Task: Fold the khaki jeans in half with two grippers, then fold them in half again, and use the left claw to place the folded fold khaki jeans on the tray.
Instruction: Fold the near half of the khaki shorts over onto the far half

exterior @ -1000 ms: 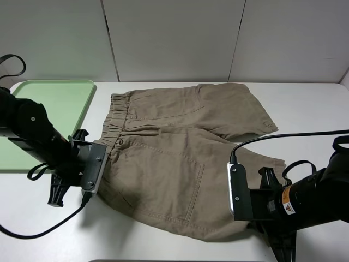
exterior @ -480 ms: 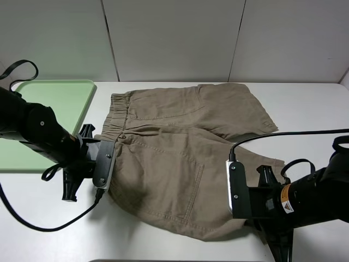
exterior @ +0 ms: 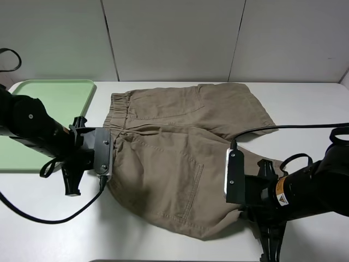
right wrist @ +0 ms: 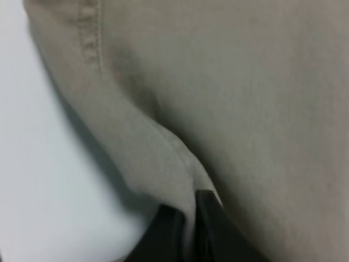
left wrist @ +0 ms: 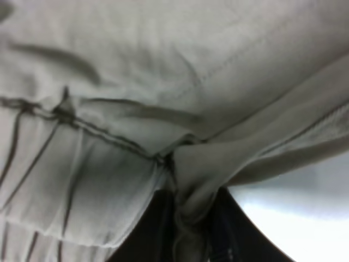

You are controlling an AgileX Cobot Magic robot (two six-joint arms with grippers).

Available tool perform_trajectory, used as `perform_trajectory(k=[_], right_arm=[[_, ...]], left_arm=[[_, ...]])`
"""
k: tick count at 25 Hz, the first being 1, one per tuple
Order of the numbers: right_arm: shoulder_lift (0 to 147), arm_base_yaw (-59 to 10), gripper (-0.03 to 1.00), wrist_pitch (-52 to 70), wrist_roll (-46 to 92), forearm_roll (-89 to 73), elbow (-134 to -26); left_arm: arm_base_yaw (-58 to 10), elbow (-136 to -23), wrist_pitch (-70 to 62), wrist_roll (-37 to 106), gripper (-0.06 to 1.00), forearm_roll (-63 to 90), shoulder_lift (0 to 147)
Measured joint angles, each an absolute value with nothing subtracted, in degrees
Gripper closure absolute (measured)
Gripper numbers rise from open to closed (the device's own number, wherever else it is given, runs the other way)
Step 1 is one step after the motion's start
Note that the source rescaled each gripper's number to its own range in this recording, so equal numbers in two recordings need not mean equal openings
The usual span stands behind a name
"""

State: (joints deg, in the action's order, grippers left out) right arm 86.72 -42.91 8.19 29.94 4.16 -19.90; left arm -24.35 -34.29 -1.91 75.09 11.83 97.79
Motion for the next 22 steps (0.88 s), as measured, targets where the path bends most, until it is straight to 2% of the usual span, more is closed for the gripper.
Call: perform_trajectory(k=[5,14,22], right_arm=[[86.7,-42.9,0.92,10.4,28.0,4.2,-20.4],[85.6,-42.9,0.97,26.2,24.7,4.2,-27.2],[68.6,-42.9,0.97,31.1,24.2,6.4,-29.3]], left_arm=[[-25.6,-34.2,-4.1,72.5,0.77,11.8,93.2],[-27.9,-34.1,-12.5,67.7,0.79,11.8,83.5],[-28.0,-34.1,-16.9,66.4,0.79,11.8,72.3]])
